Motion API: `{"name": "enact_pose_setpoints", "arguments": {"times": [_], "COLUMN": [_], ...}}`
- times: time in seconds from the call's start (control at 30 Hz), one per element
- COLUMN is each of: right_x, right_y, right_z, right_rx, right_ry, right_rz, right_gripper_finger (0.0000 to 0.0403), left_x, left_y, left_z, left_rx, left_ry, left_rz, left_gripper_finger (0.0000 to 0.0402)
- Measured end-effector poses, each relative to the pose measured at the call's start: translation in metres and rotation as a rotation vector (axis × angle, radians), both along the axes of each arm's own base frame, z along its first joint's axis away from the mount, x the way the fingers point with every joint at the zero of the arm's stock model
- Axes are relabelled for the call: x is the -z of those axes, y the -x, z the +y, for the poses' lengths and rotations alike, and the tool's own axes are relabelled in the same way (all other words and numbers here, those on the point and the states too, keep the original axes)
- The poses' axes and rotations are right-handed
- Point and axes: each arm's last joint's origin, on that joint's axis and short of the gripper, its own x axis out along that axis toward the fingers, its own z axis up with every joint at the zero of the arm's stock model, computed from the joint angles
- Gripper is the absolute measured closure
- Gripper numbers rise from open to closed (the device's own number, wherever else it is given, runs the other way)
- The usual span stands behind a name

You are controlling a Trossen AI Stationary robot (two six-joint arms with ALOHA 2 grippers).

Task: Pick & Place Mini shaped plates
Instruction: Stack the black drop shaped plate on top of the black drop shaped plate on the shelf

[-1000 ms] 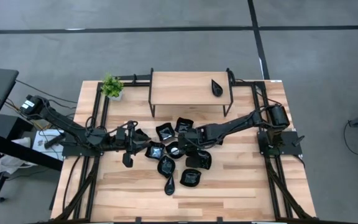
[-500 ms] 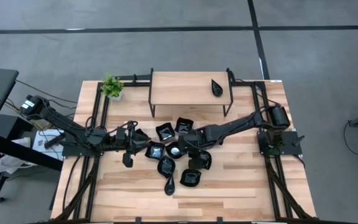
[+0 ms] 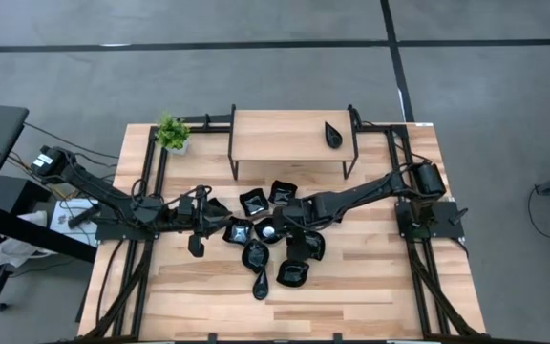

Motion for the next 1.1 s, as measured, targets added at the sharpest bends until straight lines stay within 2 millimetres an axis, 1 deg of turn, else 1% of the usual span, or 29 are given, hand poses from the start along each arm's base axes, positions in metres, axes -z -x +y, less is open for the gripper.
{"name": "enact_pose_setpoints", "arguments": {"times": [0.2,0.33,0.47,0.7,0.77,0.87,0.93,1.03,1.1], "right_x": [0.002,0.022,0.034,0.032,0.031,0.032,0.032,0.032,0.032], "right_y": [-0.001,-0.004,-0.007,-0.007,-0.006,-0.005,-0.005,-0.005,-0.005], "right_z": [0.001,0.001,0.001,0.001,0.001,0.001,0.001,0.002,0.002], "right_rx": [0.004,0.003,0.004,-0.001,-0.002,-0.003,-0.005,-0.007,-0.007], "right_ry": [-0.003,0.003,0.008,0.007,0.007,0.01,0.011,0.011,0.011], "right_rz": [0.001,0.057,0.083,0.077,0.077,0.094,0.095,0.095,0.096], "right_gripper_finger": [0.0204,0.0209,0.0211,0.0209,0.0211,0.0215,0.0217,0.022,0.0222], "left_x": [0.0,0.0,0.0,0.001,0.005,0.012,0.012,0.009,0.012], "left_y": [0.0,0.0,0.0,0.0,0.001,0.006,0.012,0.027,0.038], "left_z": [0.0,0.0,0.0,0.0,0.001,0.003,0.006,0.011,0.016], "left_rx": [0.0,0.0,0.0,0.0,0.002,0.0,-0.003,0.008,0.014], "left_ry": [0.001,0.001,0.001,-0.007,-0.07,-0.163,-0.16,-0.152,-0.131], "left_rz": [-0.001,-0.002,-0.002,0.009,0.06,0.162,0.203,0.254,0.243], "left_gripper_finger": [0.0289,0.0289,0.0289,0.0289,0.0289,0.0289,0.0289,0.0289,0.0289]}}
